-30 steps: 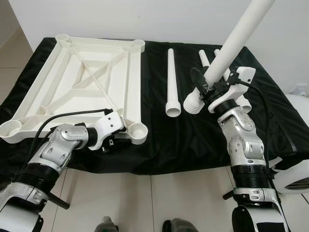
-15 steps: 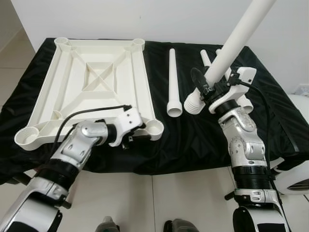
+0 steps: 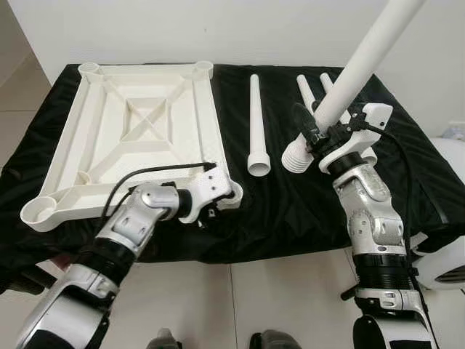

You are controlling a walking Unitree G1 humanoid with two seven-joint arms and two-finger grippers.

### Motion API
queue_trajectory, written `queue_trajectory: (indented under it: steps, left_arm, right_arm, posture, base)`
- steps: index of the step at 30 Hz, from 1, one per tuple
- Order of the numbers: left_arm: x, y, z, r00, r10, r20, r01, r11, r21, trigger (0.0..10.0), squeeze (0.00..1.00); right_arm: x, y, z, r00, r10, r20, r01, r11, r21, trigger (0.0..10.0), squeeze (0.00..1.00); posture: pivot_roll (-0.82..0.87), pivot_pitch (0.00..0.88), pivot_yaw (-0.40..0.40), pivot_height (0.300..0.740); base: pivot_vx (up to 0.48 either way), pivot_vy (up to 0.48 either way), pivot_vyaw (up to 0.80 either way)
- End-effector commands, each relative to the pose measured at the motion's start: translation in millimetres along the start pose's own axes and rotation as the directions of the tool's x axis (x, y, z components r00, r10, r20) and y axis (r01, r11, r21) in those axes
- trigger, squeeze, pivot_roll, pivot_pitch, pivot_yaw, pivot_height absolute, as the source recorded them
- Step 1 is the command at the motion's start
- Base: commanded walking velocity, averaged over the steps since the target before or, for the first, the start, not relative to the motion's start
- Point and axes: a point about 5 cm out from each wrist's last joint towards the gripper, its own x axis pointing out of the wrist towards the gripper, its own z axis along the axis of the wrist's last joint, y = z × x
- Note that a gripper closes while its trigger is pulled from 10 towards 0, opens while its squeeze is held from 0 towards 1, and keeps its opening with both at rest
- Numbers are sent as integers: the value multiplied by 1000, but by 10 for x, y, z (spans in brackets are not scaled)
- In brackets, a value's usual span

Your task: Building children table

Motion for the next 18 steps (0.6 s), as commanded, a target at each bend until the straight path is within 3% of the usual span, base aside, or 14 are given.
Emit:
queue_trajectory:
  steps: [1, 7, 11, 18]
  left_arm:
    - [-83, 66, 51, 999, 39, 20, -39, 999, 6, 10000, 0]
    - [-233, 121, 75, 999, 45, 9, -46, 998, 31, 10000, 0]
    - [-209, 58, -96, 996, 50, -76, -47, 998, 45, 10000, 0]
    - [-112, -27, -239, 989, 42, -141, -39, 999, 30, 10000, 0]
  right_arm:
    - [-15, -21, 45, 1000, -7, 17, 7, 1000, -7, 10000, 0]
    - [-13, -18, 27, 1000, -3, 8, 3, 1000, -2, 10000, 0]
    - [4, 5, 6, 1000, 8, -1, -8, 1000, 4, 10000, 0]
    - [18, 0, 19, 1000, 14, 0, -14, 1000, 4, 10000, 0]
  posture:
    - [-62, 0, 16, 740]
    - [-44, 3, 5, 740]
    - [-42, 6, 0, 740]
    - [-47, 7, -8, 740]
  base:
    - [0, 0, 0]
    - [0, 0, 0]
    - [0, 0, 0]
    - [0, 0, 0]
